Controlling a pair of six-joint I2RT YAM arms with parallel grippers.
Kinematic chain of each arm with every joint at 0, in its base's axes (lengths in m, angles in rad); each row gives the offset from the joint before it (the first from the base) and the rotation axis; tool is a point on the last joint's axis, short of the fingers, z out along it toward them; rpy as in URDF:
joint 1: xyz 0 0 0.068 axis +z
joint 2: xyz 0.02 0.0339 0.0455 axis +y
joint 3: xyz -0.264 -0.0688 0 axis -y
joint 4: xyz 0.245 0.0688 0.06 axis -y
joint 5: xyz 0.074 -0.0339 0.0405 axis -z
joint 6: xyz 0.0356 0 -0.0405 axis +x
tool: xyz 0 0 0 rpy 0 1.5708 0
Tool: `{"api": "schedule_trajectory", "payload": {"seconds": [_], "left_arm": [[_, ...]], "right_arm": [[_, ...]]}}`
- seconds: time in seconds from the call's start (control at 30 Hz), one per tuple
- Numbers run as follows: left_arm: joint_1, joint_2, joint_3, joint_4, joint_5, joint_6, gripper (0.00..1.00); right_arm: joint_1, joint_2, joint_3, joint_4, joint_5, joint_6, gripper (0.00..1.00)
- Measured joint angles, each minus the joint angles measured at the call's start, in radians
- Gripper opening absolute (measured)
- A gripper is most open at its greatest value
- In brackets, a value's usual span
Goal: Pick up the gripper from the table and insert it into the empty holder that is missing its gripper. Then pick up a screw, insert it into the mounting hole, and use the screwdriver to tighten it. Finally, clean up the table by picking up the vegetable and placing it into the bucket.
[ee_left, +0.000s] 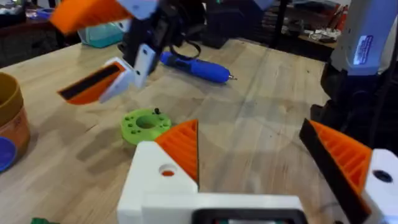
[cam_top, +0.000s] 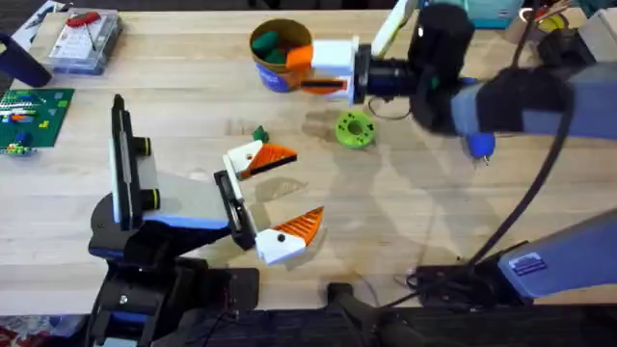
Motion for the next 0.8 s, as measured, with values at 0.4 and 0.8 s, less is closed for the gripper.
{"api": "schedule_trajectory", "payload": {"seconds": [0.4,0.8], "left_arm": [[0.0,0.0,0.0,0.0,0.004,0.0,0.99],[0.0,0.0,0.0,0.0,0.004,0.0,0.99]], "right_arm": [[-0.112,-0.137,0.356,-1.092,0.29,-0.66,0.995],[-0.114,-0.601,0.507,-1.738,0.709,-1.003,0.995]]}}
